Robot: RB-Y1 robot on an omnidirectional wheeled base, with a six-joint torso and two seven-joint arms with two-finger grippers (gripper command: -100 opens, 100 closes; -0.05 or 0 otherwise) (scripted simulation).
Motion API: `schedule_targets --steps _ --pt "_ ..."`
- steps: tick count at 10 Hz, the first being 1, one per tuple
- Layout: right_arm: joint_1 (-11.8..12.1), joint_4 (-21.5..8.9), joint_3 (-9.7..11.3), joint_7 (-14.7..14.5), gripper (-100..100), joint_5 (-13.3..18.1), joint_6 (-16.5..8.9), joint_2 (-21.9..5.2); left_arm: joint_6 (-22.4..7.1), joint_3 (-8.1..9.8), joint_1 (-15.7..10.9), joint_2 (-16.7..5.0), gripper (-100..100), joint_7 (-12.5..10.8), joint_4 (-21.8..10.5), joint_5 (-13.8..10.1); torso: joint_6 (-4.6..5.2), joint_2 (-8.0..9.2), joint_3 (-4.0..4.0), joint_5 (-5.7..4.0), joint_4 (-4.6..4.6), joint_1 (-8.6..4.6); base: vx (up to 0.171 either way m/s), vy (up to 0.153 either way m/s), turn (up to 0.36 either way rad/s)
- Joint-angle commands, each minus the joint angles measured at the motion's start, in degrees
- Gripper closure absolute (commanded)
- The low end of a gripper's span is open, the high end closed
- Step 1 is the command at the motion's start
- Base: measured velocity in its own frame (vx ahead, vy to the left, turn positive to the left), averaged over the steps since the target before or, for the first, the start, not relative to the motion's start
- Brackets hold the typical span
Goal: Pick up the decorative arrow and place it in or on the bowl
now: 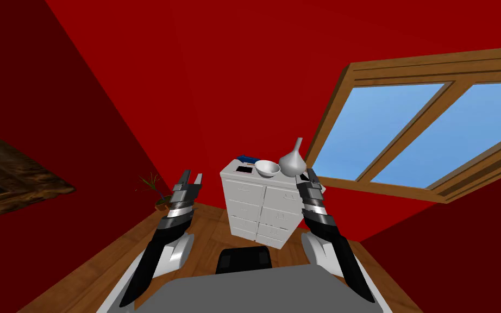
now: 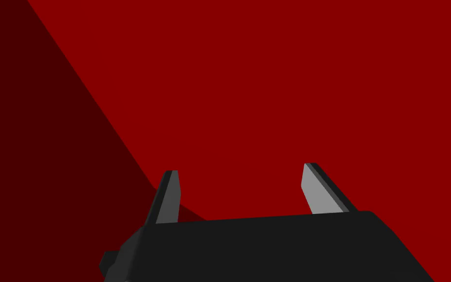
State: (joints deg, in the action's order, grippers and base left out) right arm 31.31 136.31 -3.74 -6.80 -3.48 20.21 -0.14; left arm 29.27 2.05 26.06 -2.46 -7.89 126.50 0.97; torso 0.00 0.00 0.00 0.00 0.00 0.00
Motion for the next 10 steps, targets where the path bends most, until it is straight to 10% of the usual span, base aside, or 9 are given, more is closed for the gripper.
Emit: schedule_targets --steps 1,10 --pt "0.0 0.0 0.0 0.0 0 0.0 0.0 0.0 1.46 0.33 0.71 -2.57 -100 1.7 -0.95 0.61 0.0 0.0 0.0 0.0 0.0 0.0 -0.028 0.066 -0.152" --pt "-0.01 -0.01 -0.01 0.0 0 0.0 0.0 -0.01 10.09 2.26 4.79 -16.51 -100 12.82 -7.19 4.25 0.02 0.29 0.17 0.13 0.07 0.57 -0.073 0.144 -0.164"
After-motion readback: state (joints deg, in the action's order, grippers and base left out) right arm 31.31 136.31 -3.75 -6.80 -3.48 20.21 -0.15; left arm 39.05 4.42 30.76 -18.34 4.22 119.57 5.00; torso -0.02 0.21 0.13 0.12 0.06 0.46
